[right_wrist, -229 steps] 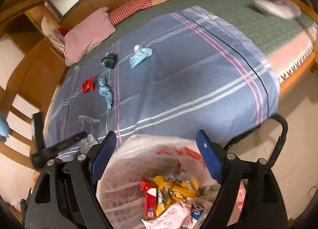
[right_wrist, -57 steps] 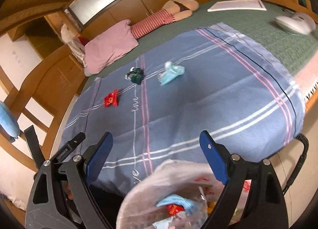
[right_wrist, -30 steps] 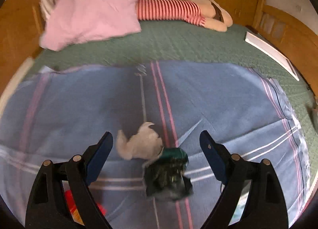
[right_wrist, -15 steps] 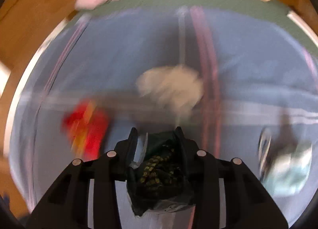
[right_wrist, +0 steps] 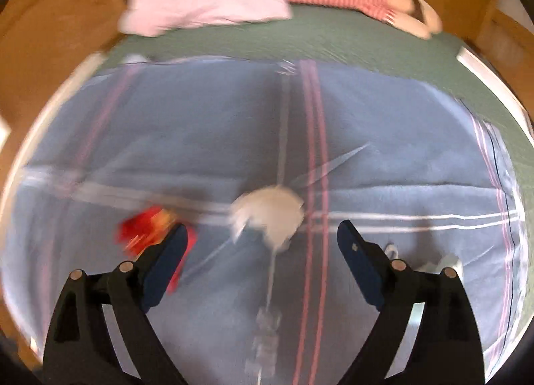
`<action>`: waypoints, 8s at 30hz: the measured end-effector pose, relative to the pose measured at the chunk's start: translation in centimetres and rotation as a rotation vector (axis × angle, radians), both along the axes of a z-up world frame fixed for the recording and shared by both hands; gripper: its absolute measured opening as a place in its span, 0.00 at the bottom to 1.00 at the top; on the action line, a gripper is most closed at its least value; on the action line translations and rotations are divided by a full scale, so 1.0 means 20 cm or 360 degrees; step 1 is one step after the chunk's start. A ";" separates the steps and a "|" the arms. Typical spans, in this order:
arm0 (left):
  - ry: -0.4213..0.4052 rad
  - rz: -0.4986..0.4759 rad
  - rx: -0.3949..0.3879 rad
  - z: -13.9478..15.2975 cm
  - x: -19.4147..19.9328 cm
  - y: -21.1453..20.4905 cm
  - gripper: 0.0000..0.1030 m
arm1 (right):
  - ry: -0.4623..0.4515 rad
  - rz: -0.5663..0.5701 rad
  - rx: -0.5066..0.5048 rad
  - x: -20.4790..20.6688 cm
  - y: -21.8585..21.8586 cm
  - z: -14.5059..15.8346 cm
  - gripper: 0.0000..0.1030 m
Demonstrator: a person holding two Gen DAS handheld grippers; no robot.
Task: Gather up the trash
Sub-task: 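Grasp the white tissue with the right gripper while the left grasps the red wrapper, then carry the red wrapper and white tissue over the trash bag and open both grippers, then grasp the dark green wrapper on the sheet with the left gripper, then grasp the blue face mask with the right gripper while the left holds the green wrapper, then carry the green wrapper and blue mask over the trash bag and open both grippers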
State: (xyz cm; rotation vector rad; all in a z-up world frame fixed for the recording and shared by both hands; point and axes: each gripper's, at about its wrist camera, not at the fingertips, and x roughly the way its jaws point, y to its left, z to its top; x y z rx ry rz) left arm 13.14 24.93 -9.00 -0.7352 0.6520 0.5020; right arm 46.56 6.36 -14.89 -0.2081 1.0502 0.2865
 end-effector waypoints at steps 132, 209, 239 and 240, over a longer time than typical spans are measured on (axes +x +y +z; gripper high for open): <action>0.0322 -0.1105 0.0488 -0.30 0.58 -0.85 0.49 | -0.0056 -0.0347 0.0586 -1.55 -1.29 0.32 0.76; 0.0039 -0.0634 0.0488 0.00 0.07 -0.63 0.49 | -0.0136 0.0176 0.0527 -1.47 -0.96 0.48 0.18; 0.0194 -0.1743 0.0184 0.15 -0.49 -1.45 0.88 | -0.0135 -0.0398 0.0594 -2.10 -1.76 0.62 0.78; 0.0218 -0.1728 0.0202 0.15 -0.50 -1.45 0.88 | -0.0151 -0.0416 0.0577 -2.11 -1.76 0.64 0.81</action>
